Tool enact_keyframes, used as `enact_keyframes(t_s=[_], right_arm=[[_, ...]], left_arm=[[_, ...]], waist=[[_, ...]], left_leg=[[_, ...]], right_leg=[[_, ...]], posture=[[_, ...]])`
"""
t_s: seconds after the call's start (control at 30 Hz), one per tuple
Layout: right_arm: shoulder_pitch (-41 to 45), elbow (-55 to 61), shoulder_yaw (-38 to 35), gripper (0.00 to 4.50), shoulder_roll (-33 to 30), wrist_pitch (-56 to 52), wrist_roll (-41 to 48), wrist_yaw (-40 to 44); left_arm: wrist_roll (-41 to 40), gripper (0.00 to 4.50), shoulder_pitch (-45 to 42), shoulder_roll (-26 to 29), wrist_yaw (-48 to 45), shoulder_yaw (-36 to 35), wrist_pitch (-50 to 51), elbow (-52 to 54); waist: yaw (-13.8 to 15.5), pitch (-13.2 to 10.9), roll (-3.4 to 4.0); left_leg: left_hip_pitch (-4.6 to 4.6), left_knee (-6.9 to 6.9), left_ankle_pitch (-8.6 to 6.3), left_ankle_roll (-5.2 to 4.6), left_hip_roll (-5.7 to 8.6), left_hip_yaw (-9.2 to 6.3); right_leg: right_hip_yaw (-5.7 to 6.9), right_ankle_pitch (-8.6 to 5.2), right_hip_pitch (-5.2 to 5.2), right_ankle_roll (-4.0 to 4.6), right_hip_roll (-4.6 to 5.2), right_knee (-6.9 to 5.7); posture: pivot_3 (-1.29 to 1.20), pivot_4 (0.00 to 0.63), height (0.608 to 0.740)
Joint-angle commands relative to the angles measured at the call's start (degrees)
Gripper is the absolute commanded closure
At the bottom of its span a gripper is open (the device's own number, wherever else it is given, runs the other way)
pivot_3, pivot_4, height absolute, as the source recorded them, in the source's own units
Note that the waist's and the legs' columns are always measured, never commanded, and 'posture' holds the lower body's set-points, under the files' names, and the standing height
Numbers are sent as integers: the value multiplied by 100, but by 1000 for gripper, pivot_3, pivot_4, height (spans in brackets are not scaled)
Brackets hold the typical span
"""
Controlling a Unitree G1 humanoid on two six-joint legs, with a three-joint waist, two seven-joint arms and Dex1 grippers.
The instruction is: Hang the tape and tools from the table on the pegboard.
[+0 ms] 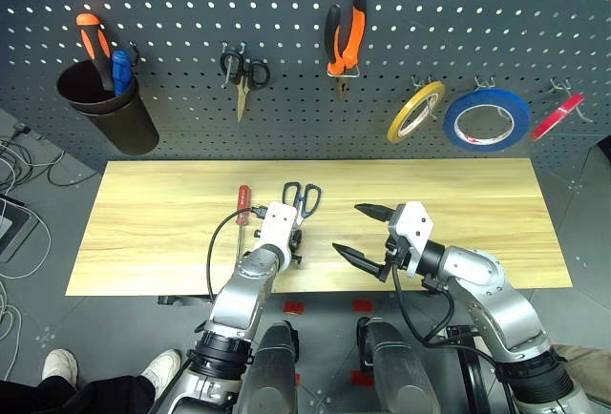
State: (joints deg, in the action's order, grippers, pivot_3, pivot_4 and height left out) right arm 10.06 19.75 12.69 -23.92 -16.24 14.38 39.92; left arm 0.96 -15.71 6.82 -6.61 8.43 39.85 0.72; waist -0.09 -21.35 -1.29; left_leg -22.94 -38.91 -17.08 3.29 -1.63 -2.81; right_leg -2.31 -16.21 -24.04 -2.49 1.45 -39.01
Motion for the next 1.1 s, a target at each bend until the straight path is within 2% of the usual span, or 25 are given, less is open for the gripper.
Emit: enact_keyframes(t_s=[0.03,0.17,0.3,0.4,0.67,0.9,1.1], right_arm=[[-5,134,3,0,28,23,-3,-6],[38,26,0,0,59,65,-19,-3],[101,-103,-15,0,49,170,-58,37],[144,-68,-102,0,74,175,-6,-10],[38,669,-563,0,330,-333,461,-541],[115,1157,-998,0,514,-788,871,-1008],[274,1231,-1078,0,604,-833,944,-1192]], left_arm=[[29,3835,50,-4,-45,21,71,-90],[47,3939,11,38,-57,-30,63,-91],[248,3939,116,434,-330,250,-252,180],[402,3939,347,857,-549,377,-634,642],[361,3939,1095,1395,-858,76,-1286,1963],[480,3939,1594,1516,-819,-129,-2160,2842],[711,3939,1829,1586,-734,-283,-2832,3111]], waist=[[0,-18,-1],[0,-33,0],[-5,-34,-1],[-7,-34,-1],[11,-23,-5],[59,97,-12],[74,276,-16]], left_leg=[[0,0,0,0,0,0],[0,0,0,1,0,0],[0,1,1,2,-2,0],[-1,7,5,11,-5,0],[-10,10,21,39,-12,-8],[-20,10,24,44,-5,-10],[-20,12,24,44,7,-7]], right_leg=[[0,0,0,0,0,0],[1,0,0,0,1,0],[1,0,-1,-1,1,0],[-1,0,-6,-1,1,4],[9,-1,-9,-2,55,6],[17,0,-12,-4,66,9],[19,0,-13,-4,58,12]], posture=[[20,443,740],[31,432,740],[39,410,740],[47,380,740],[88,303,740],[109,251,740],[122,214,740]])
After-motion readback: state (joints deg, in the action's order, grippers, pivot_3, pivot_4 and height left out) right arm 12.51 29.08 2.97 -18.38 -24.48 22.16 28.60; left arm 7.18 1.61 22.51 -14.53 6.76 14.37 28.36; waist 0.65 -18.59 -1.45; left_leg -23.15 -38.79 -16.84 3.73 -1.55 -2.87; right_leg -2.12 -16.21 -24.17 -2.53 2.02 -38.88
